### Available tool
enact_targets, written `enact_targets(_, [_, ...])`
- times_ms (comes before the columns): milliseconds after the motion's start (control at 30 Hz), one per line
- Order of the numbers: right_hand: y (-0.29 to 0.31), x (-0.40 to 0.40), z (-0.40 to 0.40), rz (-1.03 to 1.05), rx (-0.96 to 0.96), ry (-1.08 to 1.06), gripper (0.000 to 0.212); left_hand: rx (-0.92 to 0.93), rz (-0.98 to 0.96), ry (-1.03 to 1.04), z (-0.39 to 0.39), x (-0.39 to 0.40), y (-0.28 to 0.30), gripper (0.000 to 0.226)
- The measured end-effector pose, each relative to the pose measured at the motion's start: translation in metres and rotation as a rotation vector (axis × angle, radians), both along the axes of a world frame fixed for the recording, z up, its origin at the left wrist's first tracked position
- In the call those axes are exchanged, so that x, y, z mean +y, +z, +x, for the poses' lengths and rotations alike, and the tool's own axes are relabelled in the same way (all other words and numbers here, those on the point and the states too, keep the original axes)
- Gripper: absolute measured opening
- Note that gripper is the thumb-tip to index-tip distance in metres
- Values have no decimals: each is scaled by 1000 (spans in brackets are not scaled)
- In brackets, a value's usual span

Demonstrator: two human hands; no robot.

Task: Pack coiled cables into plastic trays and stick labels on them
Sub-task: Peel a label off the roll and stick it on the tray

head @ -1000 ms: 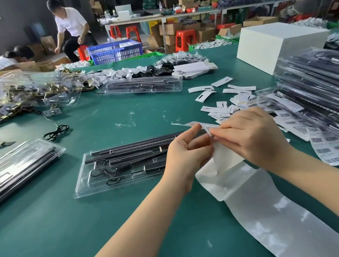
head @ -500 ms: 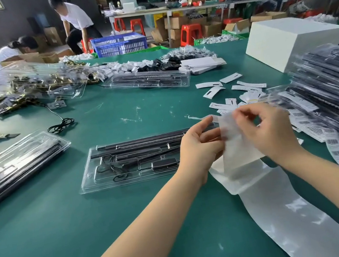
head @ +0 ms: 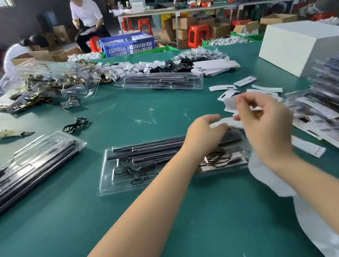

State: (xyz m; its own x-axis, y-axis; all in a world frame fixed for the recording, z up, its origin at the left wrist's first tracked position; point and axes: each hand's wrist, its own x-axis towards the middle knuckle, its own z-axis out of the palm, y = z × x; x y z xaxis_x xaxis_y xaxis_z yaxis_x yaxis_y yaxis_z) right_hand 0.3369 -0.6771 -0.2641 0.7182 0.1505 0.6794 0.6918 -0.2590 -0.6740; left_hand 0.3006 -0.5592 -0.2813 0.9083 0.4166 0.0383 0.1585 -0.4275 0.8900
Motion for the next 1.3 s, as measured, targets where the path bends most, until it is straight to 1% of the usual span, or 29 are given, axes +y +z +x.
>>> enact_targets(33, [-8,9,-7,2,27,20,10,-8,-44,15,-12,10,-1,34])
enact_targets(67, [-15,18,-13,-3,34,22,9,-22,-132,36,-25,19,-2,24])
enact_targets(100, [-22,28,-20,-20,11,10,9,-33,-259,63,-38,25,-3,15])
enact_targets(133, [-29,36,-26,-51,-43,-8,9,-39,-407,97,-51,31,-4,13])
enact_targets(200, [-42,50,-36,-137,-208,-36,9,-50,-632,164,-73,43,-3,19])
enact_targets(233, [-48,55,-40,-180,-308,-45,10,-56,-682,181,-83,49,-4,24])
enact_targets(267, [-55,60,-43,-212,-409,-51,12,-64,-695,186,-92,55,-6,28])
enact_targets(367, [-69,70,-54,-261,-673,-79,17,-77,-633,199,-113,67,-12,31])
enact_targets(467, [-69,74,-56,-273,-820,-107,13,-71,-635,221,-124,73,-19,26])
enact_targets(667, [-67,72,-53,-301,-927,-114,6,-31,-659,201,-128,74,-23,23])
enact_targets(833, [-66,72,-55,-320,-992,-119,4,13,-784,200,-130,75,-19,22])
enact_targets(933, [-66,73,-56,-321,-1014,-111,7,26,-818,187,-133,78,-18,19])
enact_targets(1000, [-67,74,-57,-313,-928,-40,11,-19,-804,198,-134,83,-16,13])
enact_targets(1033, [-67,75,-59,-292,-822,11,18,-58,-755,220,-136,86,-16,12])
enact_targets(1100, [-64,77,-63,-187,-474,138,32,-131,-552,266,-139,99,-16,12])
enact_targets(1133, [-61,78,-65,-124,-289,197,33,-150,-437,273,-142,106,-15,12])
enact_targets(1167, [-57,79,-66,-80,-130,245,28,-153,-341,267,-145,112,-15,11])
enact_targets(1233, [-53,83,-67,-79,110,319,9,-123,-215,242,-149,120,-14,11])
enact_targets(1267, [-52,86,-68,-101,194,349,5,-104,-175,234,-150,122,-15,10])
enact_targets(1300, [-52,88,-69,-107,259,372,7,-91,-147,232,-151,123,-15,10])
